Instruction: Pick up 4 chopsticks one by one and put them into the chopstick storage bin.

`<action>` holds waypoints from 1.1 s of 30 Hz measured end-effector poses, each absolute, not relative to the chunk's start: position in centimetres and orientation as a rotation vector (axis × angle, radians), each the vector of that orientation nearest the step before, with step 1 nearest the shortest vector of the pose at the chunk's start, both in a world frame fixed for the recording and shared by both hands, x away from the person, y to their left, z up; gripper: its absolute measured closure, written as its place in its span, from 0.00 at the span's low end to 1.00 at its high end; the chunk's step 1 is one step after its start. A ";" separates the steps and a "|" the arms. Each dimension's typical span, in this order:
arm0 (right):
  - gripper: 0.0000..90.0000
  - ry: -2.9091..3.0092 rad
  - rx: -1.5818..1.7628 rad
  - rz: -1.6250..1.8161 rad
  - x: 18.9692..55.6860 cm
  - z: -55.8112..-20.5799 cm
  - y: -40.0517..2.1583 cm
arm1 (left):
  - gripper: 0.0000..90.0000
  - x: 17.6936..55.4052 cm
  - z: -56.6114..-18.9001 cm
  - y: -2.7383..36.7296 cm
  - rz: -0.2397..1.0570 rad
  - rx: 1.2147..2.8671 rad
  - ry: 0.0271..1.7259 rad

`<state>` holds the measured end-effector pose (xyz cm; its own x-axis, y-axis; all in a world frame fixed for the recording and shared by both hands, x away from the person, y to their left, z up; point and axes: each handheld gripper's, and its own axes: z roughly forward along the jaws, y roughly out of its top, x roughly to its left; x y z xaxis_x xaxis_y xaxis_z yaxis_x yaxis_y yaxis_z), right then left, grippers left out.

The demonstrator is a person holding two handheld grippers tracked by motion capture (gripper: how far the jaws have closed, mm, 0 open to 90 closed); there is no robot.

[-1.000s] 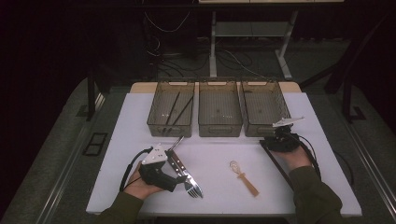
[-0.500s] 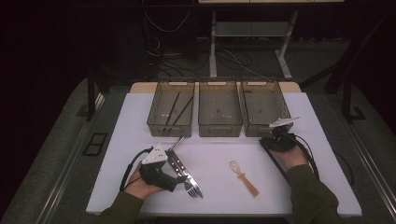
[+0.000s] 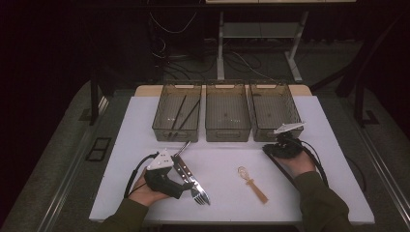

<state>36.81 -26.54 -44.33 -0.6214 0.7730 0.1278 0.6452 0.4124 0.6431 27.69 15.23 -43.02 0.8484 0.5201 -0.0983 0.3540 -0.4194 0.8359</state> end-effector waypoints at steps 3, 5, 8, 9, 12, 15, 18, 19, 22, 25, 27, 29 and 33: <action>0.95 2.504 1.235 1.009 36.6 -44.1 -26.0 | 0.00 27.7 -43.0 15.2 0.214 2.051 0.638; 0.94 2.528 1.223 0.991 36.6 -44.4 -25.7 | 0.00 27.7 -43.0 15.2 0.213 2.052 0.636; 0.94 2.535 1.212 0.990 36.6 -44.4 -25.6 | 0.00 27.7 -43.0 15.2 0.213 2.053 0.635; 0.94 2.539 1.212 0.991 36.6 -44.5 -25.5 | 0.00 27.7 -43.0 15.2 0.212 2.052 0.635; 0.94 2.540 1.206 0.992 36.6 -44.5 -25.5 | 0.00 27.7 -43.0 15.2 0.212 2.052 0.638; 0.92 2.535 1.207 0.998 36.6 -44.5 -25.5 | 0.00 27.7 -43.0 15.2 0.213 2.051 0.635; 0.82 2.524 1.212 0.999 36.5 -44.5 -25.6 | 0.00 27.7 -43.0 15.2 0.213 2.051 0.635; 0.80 2.518 1.217 1.001 36.5 -44.5 -25.6 | 0.00 27.7 -43.0 15.2 0.213 2.050 0.635; 0.75 2.514 1.222 1.016 36.3 -44.2 -25.7 | 0.00 27.7 -43.0 15.3 0.214 2.049 0.635; 0.68 2.508 1.216 1.040 36.0 -43.7 -25.9 | 0.00 27.6 -43.0 15.3 0.214 2.045 0.638; 0.66 2.515 1.208 1.046 35.6 -43.3 -26.1 | 0.00 27.7 -42.9 15.3 0.214 2.047 0.638; 0.63 2.524 1.209 1.052 35.2 -42.9 -26.3 | 0.00 27.6 -42.9 15.4 0.216 2.048 0.638; 0.60 2.549 1.186 1.060 33.9 -42.2 -27.1 | 0.00 27.7 -42.9 15.4 0.214 2.044 0.640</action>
<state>33.86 -27.10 -42.19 -0.6804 0.7148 0.1615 0.6187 0.4422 0.6494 27.65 15.42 -42.89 0.8478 0.5204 -0.1023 0.3543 -0.4121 0.8394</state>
